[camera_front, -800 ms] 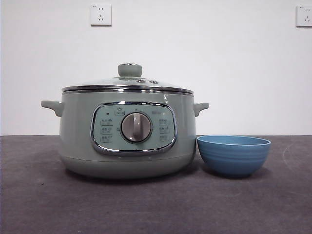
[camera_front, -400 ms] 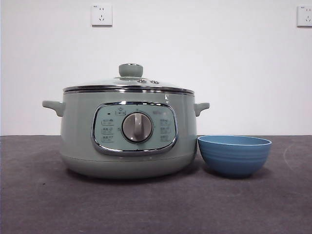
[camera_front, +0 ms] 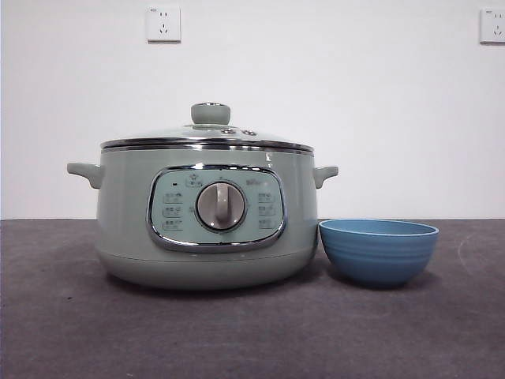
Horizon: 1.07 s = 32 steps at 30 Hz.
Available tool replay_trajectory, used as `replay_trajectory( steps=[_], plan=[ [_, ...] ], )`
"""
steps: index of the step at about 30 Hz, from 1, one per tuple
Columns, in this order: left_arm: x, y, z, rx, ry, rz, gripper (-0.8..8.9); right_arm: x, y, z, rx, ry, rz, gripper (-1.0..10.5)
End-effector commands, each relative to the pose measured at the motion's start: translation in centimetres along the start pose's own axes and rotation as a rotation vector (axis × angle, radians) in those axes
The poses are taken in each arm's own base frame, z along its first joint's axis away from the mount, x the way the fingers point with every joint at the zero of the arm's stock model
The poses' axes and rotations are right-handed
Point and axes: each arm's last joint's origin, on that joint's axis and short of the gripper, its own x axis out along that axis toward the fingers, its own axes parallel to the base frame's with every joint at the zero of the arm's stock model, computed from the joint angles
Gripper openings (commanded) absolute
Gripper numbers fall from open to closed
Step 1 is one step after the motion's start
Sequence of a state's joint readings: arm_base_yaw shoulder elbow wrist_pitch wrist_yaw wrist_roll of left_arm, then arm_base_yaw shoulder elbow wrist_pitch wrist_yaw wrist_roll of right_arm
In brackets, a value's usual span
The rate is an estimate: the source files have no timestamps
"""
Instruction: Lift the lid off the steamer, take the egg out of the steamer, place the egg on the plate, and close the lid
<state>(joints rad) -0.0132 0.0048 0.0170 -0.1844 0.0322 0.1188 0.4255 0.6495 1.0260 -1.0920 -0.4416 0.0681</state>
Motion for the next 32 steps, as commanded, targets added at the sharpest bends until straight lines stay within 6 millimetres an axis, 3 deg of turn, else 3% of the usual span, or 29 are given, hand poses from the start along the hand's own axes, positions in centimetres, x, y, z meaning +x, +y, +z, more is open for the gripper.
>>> replay_trajectory(
  steps=[1, 8, 11, 17, 22, 32],
  plan=[
    [0.1, 0.0, -0.4, -0.008, 0.008, 0.005, -0.03, 0.1, 0.0, -0.1, 0.003, -0.002, -0.001, 0.0],
    [0.1, 0.0, -0.4, -0.008, 0.008, 0.005, -0.03, 0.1, 0.0, 0.0, -0.015, -0.006, -0.004, 0.0],
    [0.1, 0.0, -0.4, -0.008, 0.008, 0.005, -0.03, -0.1, -0.3, 0.3, -0.069, -0.053, -0.085, 0.0],
    [0.1, 0.0, -0.4, -0.008, 0.008, 0.005, -0.03, -1.2, -1.1, 1.0, -0.152, -0.361, -0.217, 0.0],
    [0.1, 0.0, -0.4, -0.008, 0.008, 0.006, -0.03, 0.0, -3.1, -1.6, -0.175, -0.514, -0.36, 0.0],
    [0.1, 0.0, -0.4, -0.008, 0.008, 0.005, -0.03, 5.2, -7.8, -8.4, -0.189, -0.709, -0.566, 0.0]
  ],
)
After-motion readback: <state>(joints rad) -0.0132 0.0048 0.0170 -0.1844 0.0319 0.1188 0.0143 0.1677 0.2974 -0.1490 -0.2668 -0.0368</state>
